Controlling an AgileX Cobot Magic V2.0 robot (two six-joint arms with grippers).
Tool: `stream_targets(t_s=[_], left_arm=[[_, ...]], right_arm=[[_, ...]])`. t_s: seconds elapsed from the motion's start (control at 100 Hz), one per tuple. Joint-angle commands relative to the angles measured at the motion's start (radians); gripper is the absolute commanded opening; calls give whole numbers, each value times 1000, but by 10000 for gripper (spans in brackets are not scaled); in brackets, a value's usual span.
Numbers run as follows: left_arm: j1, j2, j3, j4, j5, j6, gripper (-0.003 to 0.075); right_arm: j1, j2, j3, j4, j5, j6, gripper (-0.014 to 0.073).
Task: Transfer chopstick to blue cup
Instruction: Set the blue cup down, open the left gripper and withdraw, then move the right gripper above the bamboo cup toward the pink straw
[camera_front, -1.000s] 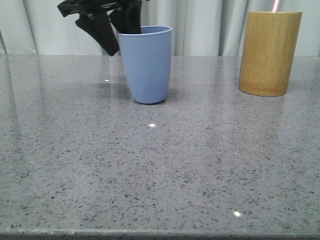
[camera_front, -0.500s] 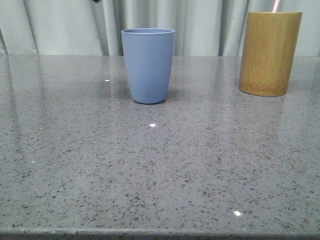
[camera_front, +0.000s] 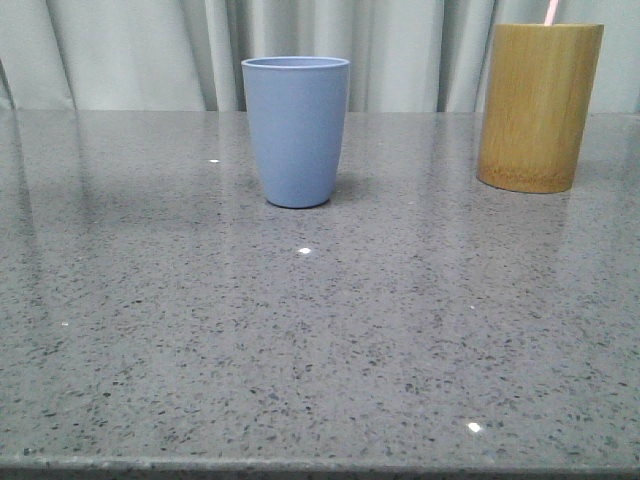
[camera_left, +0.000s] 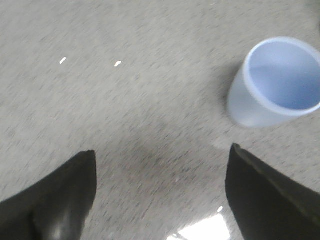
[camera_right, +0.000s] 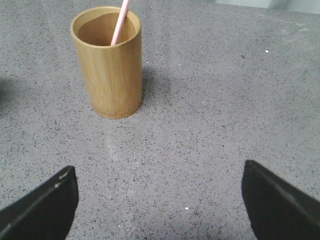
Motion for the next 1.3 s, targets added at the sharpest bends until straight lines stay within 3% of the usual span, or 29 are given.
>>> stream_targets(t_s=[0.0,0.23,0.53,1.29], left_arm=[[48,-124,105,0,-104,-18,524],[189,-381,389,0,-130,-18,524],[223,-634,632,-11,-129,-51,524],[223,-687,680,-12,-117,-51,503]], right_arm=[[-8,7,-35,-5,-70,-7,652],[-8,7,-35,-5,-69,-7,652],[-8,7,-35,-5,-65,-7,652],[-8,7,-33,10,-87,-7,652]])
